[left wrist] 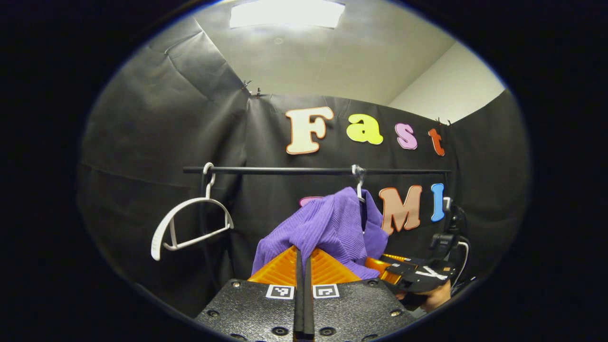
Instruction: Grasp the clothes on the hanger with both hands and then place them into the laundry hamper below.
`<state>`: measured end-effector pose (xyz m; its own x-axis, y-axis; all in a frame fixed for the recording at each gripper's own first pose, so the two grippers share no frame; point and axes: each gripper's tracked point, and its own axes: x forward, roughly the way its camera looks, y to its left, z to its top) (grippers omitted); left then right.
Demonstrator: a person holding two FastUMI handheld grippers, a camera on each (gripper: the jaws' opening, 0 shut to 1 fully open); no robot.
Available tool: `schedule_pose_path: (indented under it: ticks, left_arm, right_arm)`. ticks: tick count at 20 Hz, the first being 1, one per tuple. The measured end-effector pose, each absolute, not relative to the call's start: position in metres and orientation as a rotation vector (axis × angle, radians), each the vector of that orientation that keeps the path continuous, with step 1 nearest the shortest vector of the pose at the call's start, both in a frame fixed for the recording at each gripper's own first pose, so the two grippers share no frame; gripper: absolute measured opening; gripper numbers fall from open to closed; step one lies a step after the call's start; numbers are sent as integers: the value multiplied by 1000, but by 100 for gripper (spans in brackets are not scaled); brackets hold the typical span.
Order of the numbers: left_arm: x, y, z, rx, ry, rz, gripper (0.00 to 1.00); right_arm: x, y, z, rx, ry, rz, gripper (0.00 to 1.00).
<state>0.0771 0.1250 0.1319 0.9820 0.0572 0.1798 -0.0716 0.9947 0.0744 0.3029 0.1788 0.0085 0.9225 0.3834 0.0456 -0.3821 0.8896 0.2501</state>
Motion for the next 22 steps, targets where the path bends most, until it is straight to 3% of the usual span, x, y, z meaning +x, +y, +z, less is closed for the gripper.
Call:
schedule_pose_path:
  ticks: [1, 2, 3, 4, 6, 9, 16, 22]
  left_arm:
    - [77, 131, 138, 87, -185, 77, 0]
    - [77, 136, 145, 90, -196, 89, 2]
    - [78, 138, 149, 103, -203, 95, 2]
    - [80, 144, 154, 116, -206, 109, 1]
    - [84, 158, 158, 149, -207, 142, 0]
    - [96, 174, 163, 174, -211, 186, 0]
    - [122, 202, 176, 148, -229, 226, 0]
    - [156, 223, 201, 151, -231, 241, 0]
  right_arm:
    - [307, 189, 7, 270, 20, 410, 48]
    - [312, 197, 8, 277, 31, 413, 48]
    - [319, 198, 10, 271, 18, 394, 56]
    - [337, 199, 6, 242, 12, 377, 57]
    - [335, 183, 9, 239, 17, 338, 5]
    - [334, 155, 16, 237, 8, 310, 10]
    - [346, 78, 66, 124, -98, 128, 6]
    - [377, 45, 109, 48, -122, 60, 6]
